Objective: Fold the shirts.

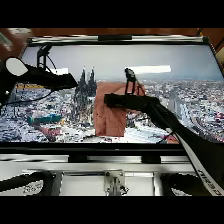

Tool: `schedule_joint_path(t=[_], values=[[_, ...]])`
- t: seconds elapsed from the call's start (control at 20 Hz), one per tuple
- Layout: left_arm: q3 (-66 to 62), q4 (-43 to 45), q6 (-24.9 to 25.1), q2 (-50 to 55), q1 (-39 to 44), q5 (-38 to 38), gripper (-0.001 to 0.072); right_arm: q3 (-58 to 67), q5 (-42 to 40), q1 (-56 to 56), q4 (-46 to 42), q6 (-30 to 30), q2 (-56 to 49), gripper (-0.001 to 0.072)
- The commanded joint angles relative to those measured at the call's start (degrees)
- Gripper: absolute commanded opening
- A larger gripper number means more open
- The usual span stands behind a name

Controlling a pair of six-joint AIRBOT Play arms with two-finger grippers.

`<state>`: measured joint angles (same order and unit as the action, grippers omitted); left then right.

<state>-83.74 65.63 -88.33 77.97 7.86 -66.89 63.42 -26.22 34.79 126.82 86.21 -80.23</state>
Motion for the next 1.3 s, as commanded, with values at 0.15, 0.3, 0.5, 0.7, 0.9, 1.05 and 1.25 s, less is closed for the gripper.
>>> schedule_joint_path(t=[0.15, 0.3, 0.5, 0.7, 0.9, 1.05, 1.25], values=[[-0.5, 0.4, 0.0, -0.3, -1.2, -1.7, 0.071, 5.8, 12.2, 8.4, 0.4, -2.9, -9.2, 0.0092], [-0.5, 0.4, 0.0, -0.3, 0.2, -1.1, 0.071, 5.8, 13.6, 8.8, 0.4, -6.4, -10.1, 0.01], [-0.5, 0.4, 0.0, -0.3, 1.6, -0.7, 0.071, 5.8, 18.3, 9.0, 0.4, -10.6, -8.9, 0.0074], [-0.5, 0.7, 0.0, -0.3, 1.4, -0.6, 0.071, 5.8, 23.7, 9.4, 0.3, -21.7, -8.6, 0.0076], [-0.5, 2.3, 0.0, -0.3, 1.4, -0.1, 0.071, 5.8, 16.9, 9.4, -1.2, -21.2, -9.9, 0.0623], [-0.5, 5.6, 0.0, -0.3, 1.3, -0.4, 0.071, 5.8, 8.6, 6.1, -9.2, -19.3, -7.7, 0.0623], [-0.5, 6.1, 0.0, -0.2, 1.1, -0.4, 0.071, 5.8, -10.2, -5.1, -23.1, -18.1, -0.3, 0.0624]])
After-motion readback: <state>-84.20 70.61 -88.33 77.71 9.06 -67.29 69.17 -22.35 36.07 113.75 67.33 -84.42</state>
